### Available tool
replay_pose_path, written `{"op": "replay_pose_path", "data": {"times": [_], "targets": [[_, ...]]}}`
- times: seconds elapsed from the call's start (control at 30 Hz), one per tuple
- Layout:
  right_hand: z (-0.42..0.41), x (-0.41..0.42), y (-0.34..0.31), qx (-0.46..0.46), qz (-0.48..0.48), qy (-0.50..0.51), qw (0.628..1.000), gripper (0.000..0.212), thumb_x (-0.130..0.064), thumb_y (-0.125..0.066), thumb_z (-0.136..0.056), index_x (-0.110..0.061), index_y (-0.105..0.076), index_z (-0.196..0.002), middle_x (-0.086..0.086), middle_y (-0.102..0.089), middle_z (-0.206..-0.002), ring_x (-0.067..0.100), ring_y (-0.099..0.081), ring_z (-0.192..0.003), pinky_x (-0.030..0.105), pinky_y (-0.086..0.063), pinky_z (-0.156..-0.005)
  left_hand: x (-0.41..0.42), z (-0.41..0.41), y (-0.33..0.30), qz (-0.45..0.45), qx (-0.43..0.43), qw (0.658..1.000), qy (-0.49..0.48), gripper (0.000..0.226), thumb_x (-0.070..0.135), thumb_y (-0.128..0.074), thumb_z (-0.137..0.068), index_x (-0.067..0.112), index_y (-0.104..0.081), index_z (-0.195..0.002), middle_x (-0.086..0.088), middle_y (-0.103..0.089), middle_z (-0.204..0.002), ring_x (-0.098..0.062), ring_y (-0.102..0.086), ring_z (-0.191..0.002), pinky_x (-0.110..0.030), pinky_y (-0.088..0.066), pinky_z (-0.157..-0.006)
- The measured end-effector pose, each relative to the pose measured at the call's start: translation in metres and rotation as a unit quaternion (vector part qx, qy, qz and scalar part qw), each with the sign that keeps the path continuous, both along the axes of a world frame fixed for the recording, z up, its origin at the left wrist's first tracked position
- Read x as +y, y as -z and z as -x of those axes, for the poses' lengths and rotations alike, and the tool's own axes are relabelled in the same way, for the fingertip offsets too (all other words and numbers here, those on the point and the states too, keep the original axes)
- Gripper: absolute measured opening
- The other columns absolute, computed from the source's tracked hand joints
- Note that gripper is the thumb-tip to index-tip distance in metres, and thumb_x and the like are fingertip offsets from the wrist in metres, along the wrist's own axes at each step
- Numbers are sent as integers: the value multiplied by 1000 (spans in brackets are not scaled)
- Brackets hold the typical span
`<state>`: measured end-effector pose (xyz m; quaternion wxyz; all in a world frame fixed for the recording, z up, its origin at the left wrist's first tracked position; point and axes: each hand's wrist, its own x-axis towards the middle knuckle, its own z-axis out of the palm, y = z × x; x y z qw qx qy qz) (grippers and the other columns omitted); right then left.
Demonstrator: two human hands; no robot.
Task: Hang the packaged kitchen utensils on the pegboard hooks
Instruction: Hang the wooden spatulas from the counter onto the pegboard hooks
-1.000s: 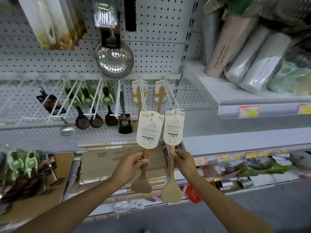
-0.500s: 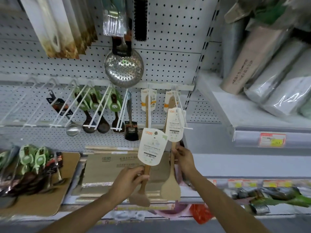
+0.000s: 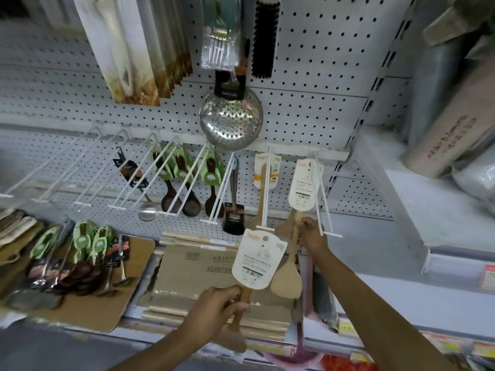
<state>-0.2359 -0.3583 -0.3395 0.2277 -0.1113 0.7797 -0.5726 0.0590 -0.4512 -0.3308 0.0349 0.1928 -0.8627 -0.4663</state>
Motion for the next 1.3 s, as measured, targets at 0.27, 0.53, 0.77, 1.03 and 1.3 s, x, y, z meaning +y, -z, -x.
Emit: {"op": "replay_pose_path", "data": {"times": [0.27, 0.53, 0.77, 1.03, 1.3], "targets": [[-10, 17, -9, 7, -42, -14, 999, 6, -4, -61, -92, -6, -62, -97, 6, -61, -85, 16, -56, -73, 22, -45, -65, 4, 0, 7, 18, 0, 1000, -7, 18, 42, -64, -92, 26, -69, -87, 9, -72, -74, -7, -63, -60, -24, -44, -59], [-90, 55, -6, -128, 206, -261, 934, 18, 4, -76, -76, 6, -67, -92, 10, -61, -70, 10, -47, -56, 18, -40, -55, 19, -4, 26, -44, -4, 999, -18, 22, 44, -60, -91, 25, -69, -87, 11, -76, -81, -10, -72, -76, -38, -59, -75], [-152, 68, -10, -7, 80, -230, 970, 47, -2, -77, -80, -23, -63, -119, -4, -72, -112, 14, -67, -105, 25, -54, -90, 31, 4, 24, -77, 24, 996, -24, 12, 24, -64, -96, 21, -68, -86, 10, -77, -81, -3, -71, -76, -25, -55, -71], [-160, 55, -30, 27, 137, -152, 979, 21, -12, -68, -90, -15, -72, -111, -2, -75, -109, 18, -72, -99, 41, -60, -81, 38, 7, 21, -95, 53, 994, -25, 13, 22, -64, -97, 19, -67, -85, 6, -77, -81, -3, -69, -71, -16, -51, -67], [-163, 42, -29, 42, 109, -141, 983, 20, -15, -67, -91, -21, -74, -108, -7, -76, -105, 15, -73, -92, 43, -62, -74, 24, -2, 39, -92, -4, 996, 17, 6, 28, -74, -87, 27, -73, -93, 9, -76, -87, -13, -75, -77, -37, -61, -77]]}}
